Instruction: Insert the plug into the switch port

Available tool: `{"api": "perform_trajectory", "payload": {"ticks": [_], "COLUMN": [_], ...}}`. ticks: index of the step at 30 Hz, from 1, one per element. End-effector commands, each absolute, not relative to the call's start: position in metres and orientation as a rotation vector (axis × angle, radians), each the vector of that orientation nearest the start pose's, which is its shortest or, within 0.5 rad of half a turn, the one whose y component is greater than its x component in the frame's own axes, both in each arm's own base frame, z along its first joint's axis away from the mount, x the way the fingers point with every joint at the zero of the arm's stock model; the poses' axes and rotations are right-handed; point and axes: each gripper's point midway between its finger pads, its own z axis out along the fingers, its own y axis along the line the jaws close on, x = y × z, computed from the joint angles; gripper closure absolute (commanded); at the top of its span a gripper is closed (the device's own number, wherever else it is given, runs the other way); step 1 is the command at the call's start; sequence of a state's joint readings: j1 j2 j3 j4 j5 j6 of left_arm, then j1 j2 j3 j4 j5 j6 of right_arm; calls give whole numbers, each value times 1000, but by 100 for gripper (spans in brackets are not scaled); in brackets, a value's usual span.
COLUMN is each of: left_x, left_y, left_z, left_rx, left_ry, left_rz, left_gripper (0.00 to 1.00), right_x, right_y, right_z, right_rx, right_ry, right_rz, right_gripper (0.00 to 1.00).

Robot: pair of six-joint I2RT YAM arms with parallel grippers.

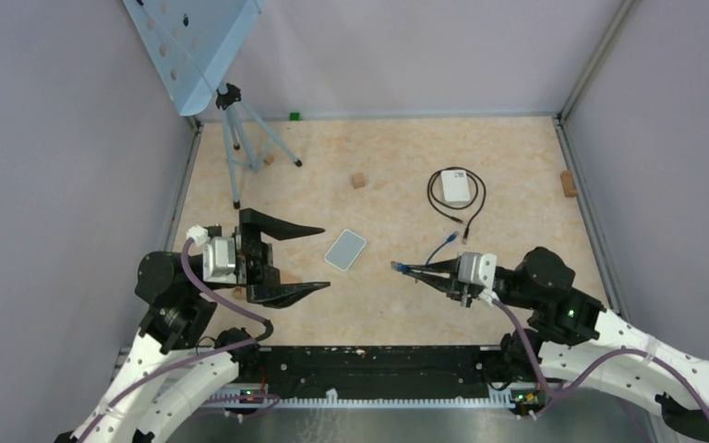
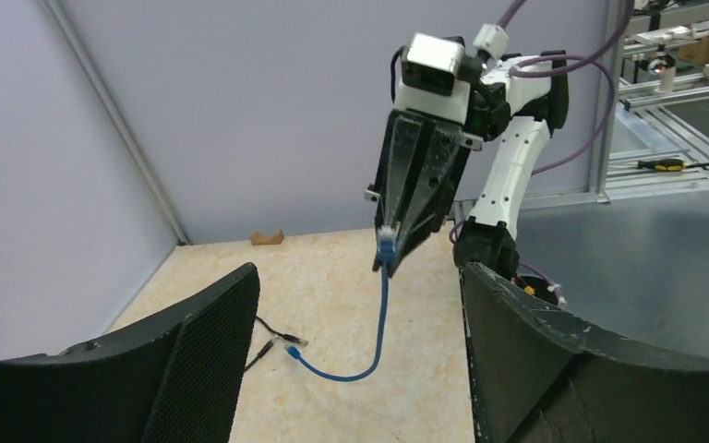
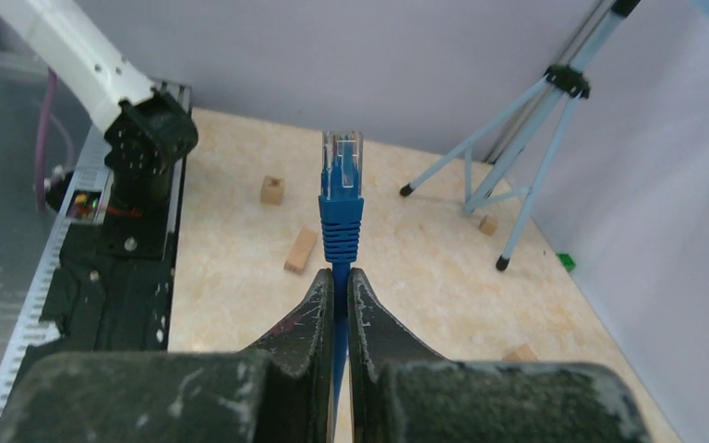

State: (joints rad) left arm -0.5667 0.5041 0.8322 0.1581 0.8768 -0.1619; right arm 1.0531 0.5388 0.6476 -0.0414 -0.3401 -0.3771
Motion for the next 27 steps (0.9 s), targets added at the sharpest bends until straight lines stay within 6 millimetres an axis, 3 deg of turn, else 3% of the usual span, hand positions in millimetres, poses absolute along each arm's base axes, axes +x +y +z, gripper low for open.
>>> {"api": "perform_trajectory", "payload": {"ticks": [1,5,11,16,27], "left_x": [67,65,65,67,72], "left_y": [-220,-218,-217,-222,-242], "left_z": [425,428,438,447,449], "left_rx": [1097,1067,961,956,1123], "left_ry": [808,796,773,764,712], "left_rz": [-1145,-1159,-1245,-1315,-1317], "left_gripper": [14,13,12,12,16], "right_x": [91,79,67,65,57], "right_y": [255,248,243,243,254], "right_z": [376,411,436,440,445], "right_rx": [-1021,-912,-856,-852,-867], "right_ry": [843,755,685,688,700], "right_rz": [889,984,1070,1098,1203], "right_gripper": [100,100,100,100,100]}}
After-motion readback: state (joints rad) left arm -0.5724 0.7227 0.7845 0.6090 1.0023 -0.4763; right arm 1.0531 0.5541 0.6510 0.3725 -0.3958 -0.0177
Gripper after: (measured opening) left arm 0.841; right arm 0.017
